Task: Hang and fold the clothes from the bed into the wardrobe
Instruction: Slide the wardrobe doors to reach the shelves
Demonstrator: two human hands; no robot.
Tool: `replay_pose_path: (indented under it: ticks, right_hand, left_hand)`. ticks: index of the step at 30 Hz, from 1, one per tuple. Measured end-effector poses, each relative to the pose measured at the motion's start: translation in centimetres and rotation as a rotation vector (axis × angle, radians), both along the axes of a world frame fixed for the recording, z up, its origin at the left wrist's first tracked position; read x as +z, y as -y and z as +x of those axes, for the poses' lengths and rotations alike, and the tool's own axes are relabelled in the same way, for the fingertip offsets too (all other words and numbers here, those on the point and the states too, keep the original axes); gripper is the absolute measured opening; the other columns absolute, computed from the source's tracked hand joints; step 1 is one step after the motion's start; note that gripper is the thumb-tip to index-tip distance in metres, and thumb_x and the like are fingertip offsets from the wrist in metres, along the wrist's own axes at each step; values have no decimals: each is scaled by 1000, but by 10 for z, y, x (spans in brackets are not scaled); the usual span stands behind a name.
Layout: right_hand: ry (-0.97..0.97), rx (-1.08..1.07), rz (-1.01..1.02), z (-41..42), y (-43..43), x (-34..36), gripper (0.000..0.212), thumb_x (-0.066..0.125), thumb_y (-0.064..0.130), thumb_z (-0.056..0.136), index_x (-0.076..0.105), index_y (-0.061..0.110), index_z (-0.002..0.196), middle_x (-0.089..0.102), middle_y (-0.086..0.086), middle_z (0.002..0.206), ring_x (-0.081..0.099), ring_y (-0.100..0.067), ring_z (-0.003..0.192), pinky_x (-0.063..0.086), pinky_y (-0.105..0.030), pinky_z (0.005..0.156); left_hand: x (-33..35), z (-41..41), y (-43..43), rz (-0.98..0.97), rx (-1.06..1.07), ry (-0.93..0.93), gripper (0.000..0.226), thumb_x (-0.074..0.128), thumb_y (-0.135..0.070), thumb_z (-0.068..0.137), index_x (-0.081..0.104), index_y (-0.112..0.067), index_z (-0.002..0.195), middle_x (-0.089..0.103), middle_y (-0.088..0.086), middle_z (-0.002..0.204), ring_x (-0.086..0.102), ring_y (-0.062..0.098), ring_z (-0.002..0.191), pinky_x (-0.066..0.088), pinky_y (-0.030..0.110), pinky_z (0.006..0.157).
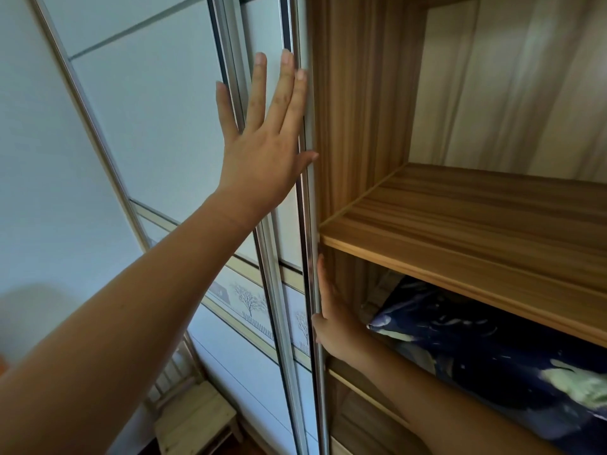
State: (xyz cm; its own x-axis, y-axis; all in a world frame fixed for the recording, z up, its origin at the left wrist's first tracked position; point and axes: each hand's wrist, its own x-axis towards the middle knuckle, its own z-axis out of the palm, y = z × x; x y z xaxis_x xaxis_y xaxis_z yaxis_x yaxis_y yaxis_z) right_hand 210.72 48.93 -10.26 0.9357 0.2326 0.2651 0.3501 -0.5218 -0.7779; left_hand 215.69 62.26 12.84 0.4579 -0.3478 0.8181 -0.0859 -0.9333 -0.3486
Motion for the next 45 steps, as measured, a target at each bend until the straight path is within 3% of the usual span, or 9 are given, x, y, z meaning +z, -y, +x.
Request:
replay_pose_path:
  ticks: [2, 4, 7, 11, 14, 18, 22, 28, 45]
  right_hand:
    - [-35, 23, 20, 4, -1, -2, 110, 45, -7, 92, -20, 62, 146, -2, 33, 153, 43, -17, 139, 49, -17, 88]
    - [-80, 44, 24, 9, 0, -3, 112, 46, -6, 90, -19, 68, 142, 1, 35, 151, 66, -22, 98, 57, -27, 64]
    - [-131, 79, 37, 13, 3, -2, 112, 47, -5, 89, -17, 72, 140, 2, 34, 155, 65, -19, 73, 60, -44, 57]
    - [-99, 87, -27, 10, 11, 1, 104, 51, 7, 93, -14, 71, 142, 34, 20, 144, 65, -4, 77, 55, -30, 59]
    - [-52, 47, -139, -4, 22, 3, 79, 53, 22, 96, 9, 54, 154, 29, 15, 152, 58, -17, 119, 47, -20, 85]
    - [11, 66, -327, -23, 41, 2, 53, 54, 34, 98, 42, 33, 149, 44, 6, 149, 46, -16, 134, 41, -33, 108]
    - [54, 83, -483, -40, 52, 7, 42, 54, 39, 98, 56, 32, 139, 57, 6, 132, 58, -16, 115, 47, -30, 94]
    - [119, 172, -585, -66, 43, 4, 38, 54, 42, 96, 60, 31, 132, 62, 0, 128, 62, -25, 111, 51, -35, 89]
    - [294, 958, -740, -213, -142, -90, 32, 50, 47, 94, 64, 38, 122, 64, 6, 113, 63, -24, 104, 49, -34, 76]
  left_hand:
    - [0, 0, -2, 4, 11, -11, 93, 41, -67, 96, -1, -14, 160, -2, 11, 168, -2, 36, 154, 8, 70, 116]
    - [1, 0, -3, 3, 22, -25, 93, 42, -66, 96, -1, -13, 160, -2, 11, 168, -2, 36, 154, 8, 69, 117]
    - [1, -1, -3, -7, 22, -58, 94, 44, -64, 96, -2, -13, 160, -3, 11, 168, -3, 35, 154, 8, 68, 117]
    - [-5, -9, -6, -52, -26, -156, 93, 46, -61, 98, -5, -15, 160, -8, 10, 168, -9, 34, 154, 6, 63, 120]
    - [-23, -30, -18, -135, -125, -240, 89, 46, -60, 98, 0, -16, 161, -2, 11, 168, -7, 32, 154, 10, 55, 123]
    - [-64, -79, -46, -345, -175, -417, 72, 58, -48, 95, 27, -24, 156, 40, 10, 153, 37, 30, 142, 44, 49, 107]
    - [-117, -131, -82, -442, 87, -708, 55, 59, -49, 94, 47, -25, 142, 61, 4, 130, 60, 26, 115, 54, 47, 93]
    - [-190, -223, -98, -554, 337, -971, 54, 60, -49, 94, 47, -30, 142, 56, 2, 131, 57, 25, 118, 50, 41, 95]
    - [-316, -534, -117, -1143, 989, -963, 55, 58, -47, 94, 44, -30, 145, 49, 3, 138, 52, 27, 124, 48, 44, 98]
